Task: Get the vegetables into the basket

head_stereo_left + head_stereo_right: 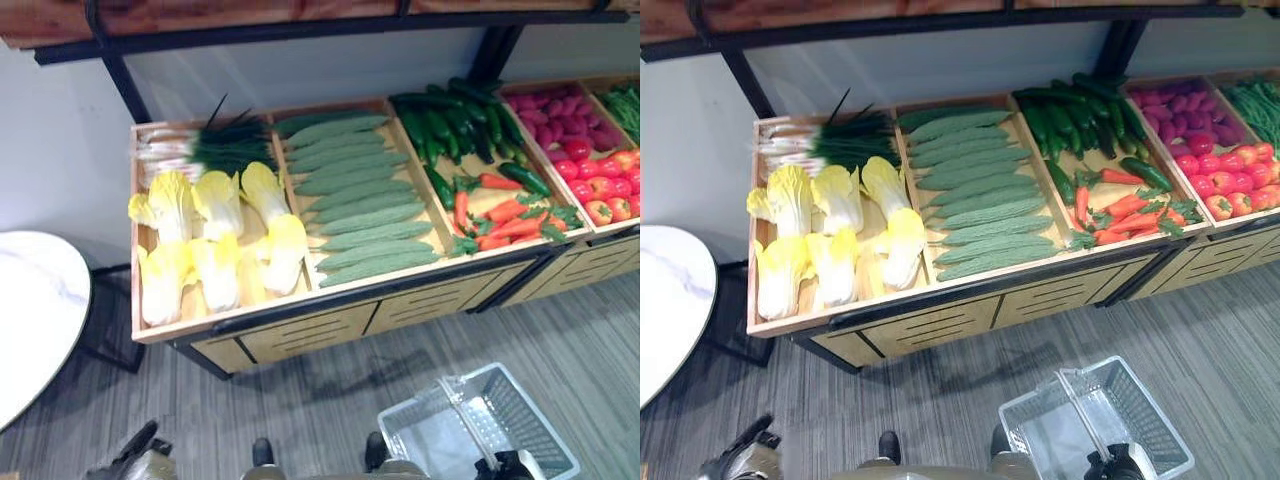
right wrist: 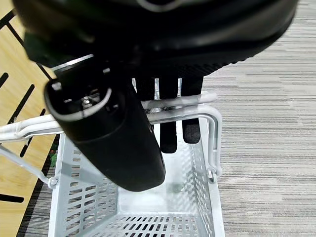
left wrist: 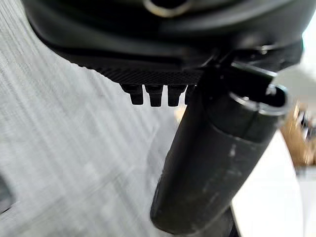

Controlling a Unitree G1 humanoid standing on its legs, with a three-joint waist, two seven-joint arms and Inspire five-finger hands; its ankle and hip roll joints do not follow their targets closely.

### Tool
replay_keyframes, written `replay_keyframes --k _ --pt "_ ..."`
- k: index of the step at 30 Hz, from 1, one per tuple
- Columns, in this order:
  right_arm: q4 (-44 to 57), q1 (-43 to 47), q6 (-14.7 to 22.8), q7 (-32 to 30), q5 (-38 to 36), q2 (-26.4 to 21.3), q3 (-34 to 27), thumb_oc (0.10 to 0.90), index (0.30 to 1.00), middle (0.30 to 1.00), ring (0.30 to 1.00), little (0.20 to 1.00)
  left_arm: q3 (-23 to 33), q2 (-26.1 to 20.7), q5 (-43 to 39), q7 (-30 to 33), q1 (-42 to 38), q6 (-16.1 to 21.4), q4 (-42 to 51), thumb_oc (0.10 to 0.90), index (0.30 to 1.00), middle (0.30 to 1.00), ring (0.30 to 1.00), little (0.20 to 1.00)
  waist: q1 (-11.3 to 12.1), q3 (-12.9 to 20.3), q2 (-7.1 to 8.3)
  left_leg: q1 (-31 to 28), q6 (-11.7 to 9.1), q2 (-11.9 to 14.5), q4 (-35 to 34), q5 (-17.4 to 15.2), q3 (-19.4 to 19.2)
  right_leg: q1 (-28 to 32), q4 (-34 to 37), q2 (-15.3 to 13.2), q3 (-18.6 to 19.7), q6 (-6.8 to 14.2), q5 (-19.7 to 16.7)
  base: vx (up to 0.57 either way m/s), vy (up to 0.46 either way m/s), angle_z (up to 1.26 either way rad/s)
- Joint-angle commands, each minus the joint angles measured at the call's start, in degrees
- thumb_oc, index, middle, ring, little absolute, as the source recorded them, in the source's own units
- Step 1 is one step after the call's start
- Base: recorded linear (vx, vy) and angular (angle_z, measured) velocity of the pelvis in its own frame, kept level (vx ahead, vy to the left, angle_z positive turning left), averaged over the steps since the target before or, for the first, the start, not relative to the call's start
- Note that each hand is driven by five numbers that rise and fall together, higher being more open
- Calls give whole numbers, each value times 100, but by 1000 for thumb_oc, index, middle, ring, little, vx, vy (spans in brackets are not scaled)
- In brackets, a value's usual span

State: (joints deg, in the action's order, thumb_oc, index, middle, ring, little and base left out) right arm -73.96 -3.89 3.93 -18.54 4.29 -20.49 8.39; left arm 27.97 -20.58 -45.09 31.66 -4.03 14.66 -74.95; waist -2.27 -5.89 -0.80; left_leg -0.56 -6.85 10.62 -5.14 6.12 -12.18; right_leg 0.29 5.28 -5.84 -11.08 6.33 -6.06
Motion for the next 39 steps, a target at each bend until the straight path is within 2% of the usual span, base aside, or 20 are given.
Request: replay_keyframes --k 1,3,4,6,7,10,12,13,14,15,16,18,20,21,28,30,31,36,39 --pt "9 268 146 -200 133 -306 130 400 300 300 300 300 48 -958 438 563 -290 473 79 900 1000 1000 1000 1000 26 -206 431 -176 -326 89 14 -89 -78 137 -28 -606 -126 611 31 8 49 1" --pt "8 242 178 -218 142 -306 133 400 300 300 300 300 72 -1304 860 967 -293 607 705 900 1000 1000 1000 1000 60 -206 434 -175 -323 63 14 -98 -58 131 -28 -634 -133 639 9 1 43 4" --pt "36 180 212 -234 141 -275 117 400 300 300 300 300 16 -1488 1230 1226 -282 712 1467 900 1000 1000 1000 1000 80 -218 434 -162 -320 41 14 -106 -41 120 -28 -653 -146 654 -9 0 0 0" --pt "40 123 230 -246 132 -239 71 400 300 300 300 300 -47 -1606 1882 1657 -326 642 2364 900 1000 1000 1000 1000 105 -217 460 -152 -315 25 14 -114 -13 116 -28 -673 -153 664 -14 -11 9 11" --pt "40 123 230 -247 132 -240 70 400 300 300 300 300 -45 -1598 1892 1669 -323 633 2378 900 1000 1000 1000 1000 106 -217 460 -153 -315 24 14 -114 -13 116 -28 -674 -153 664 -14 -2 2 17" --pt "-31 59 240 -240 100 -196 -41 400 300 300 300 300 -212 -1618 2940 2112 -409 458 4007 900 1000 1000 1000 1000 140 -212 497 -124 -302 5 14 -127 47 123 -28 -698 -193 679 -11 -1 -1 1" --pt "-50 42 225 -237 111 -189 -63 400 300 300 300 300 -276 -1436 3388 2250 -435 313 4611 900 1000 1000 1000 1000 148 -213 519 -116 -296 4 14 -132 72 130 -28 -711 -213 681 -2 11 -10 4" --pt "-45 17 217 -232 136 -168 -69 400 300 300 300 300 -448 -1314 3798 2258 -485 206 5326 900 1000 1000 1000 1000 139 -224 535 -142 -295 11 14 -170 91 167 -28 -709 -224 683 27 8 -17 5" --pt "-43 15 216 -233 138 -174 -77 400 300 300 300 300 -442 -1282 3828 2271 -471 165 5384 900 1000 1000 1000 1000 143 -224 532 -126 -289 6 14 -145 92 151 -28 -713 -222 677 6 -5 -16 7" --pt "-25 25 213 -229 149 -208 -101 400 300 300 300 300 -628 -1080 4053 2025 -463 154 5799 900 1000 1000 1000 1000 132 -236 539 -123 -280 9 14 -146 105 149 -28 -717 -223 666 9 -28 -8 7" --pt "4 44 201 -210 154 -219 -99 400 300 300 300 300 -691 -1036 4062 1899 -468 192 5917 900 1000 1000 1000 1000 126 -238 541 -127 -278 13 14 -145 96 148 -28 -715 -216 665 10 -17 -4 7" --pt "152 109 171 -150 244 -265 10 400 300 300 300 300 -1293 -782 3884 1248 -628 418 6405 900 1000 1000 1000 1000 42 -255 526 -150 -267 16 14 -145 48 145 -28 -718 -165 656 -2 -5 3 -3" --pt "182 171 143 -100 293 -277 39 400 300 300 300 300 -1655 -616 3863 900 -641 435 6579 900 1000 1000 1000 1000 10 -272 513 -161 -258 27 14 -152 35 131 -28 -709 -129 645 -13 -1 -2 -11" --pt "183 239 144 -72 329 -287 71 400 300 300 300 300 -2034 -295 3701 587 -659 404 6622 900 1000 1000 1000 1000 -44 -279 521 -173 -240 30 14 -160 -2 107 -28 -697 -83 631 -20 8 -4 -13" --pt "182 181 132 -81 366 -233 78 400 300 300 300 300 -2312 120 3523 348 -422 285 6439 900 1000 1000 1000 1000 -81 -279 545 -211 -221 53 14 -177 -70 76 -28 -670 -8 611 -14 8 -8 -7" --pt "173 158 133 -95 466 -210 114 400 300 300 300 300 -2212 184 3714 517 -283 174 6325 900 1000 1000 1000 1000 -66 -289 566 -220 -223 64 14 -177 -74 79 -28 -661 2 599 -2 11 -15 -1" --pt "192 125 157 -124 458 -184 104 400 300 300 300 300 -2142 144 4110 680 -195 -19 6186 900 1000 1000 1000 1000 -56 -290 580 -226 -227 68 14 -180 -76 71 -28 -644 8 596 1 0 0 0" --pt "145 139 174 -155 449 -182 91 400 300 300 300 300 -2181 41 4503 710 -117 -277 5992 900 1000 1000 1000 1000 -46 -292 578 -215 -223 70 14 -173 -91 68 -28 -636 -5 597 5 2 -3 -1" --pt "208 156 173 -158 467 -194 102 400 300 300 300 300 -2308 -98 4927 562 -33 -584 5648 900 1000 1000 1000 1000 -54 -284 582 -220 -223 80 14 -176 -108 64 -28 -629 15 593 5 0 0 0"
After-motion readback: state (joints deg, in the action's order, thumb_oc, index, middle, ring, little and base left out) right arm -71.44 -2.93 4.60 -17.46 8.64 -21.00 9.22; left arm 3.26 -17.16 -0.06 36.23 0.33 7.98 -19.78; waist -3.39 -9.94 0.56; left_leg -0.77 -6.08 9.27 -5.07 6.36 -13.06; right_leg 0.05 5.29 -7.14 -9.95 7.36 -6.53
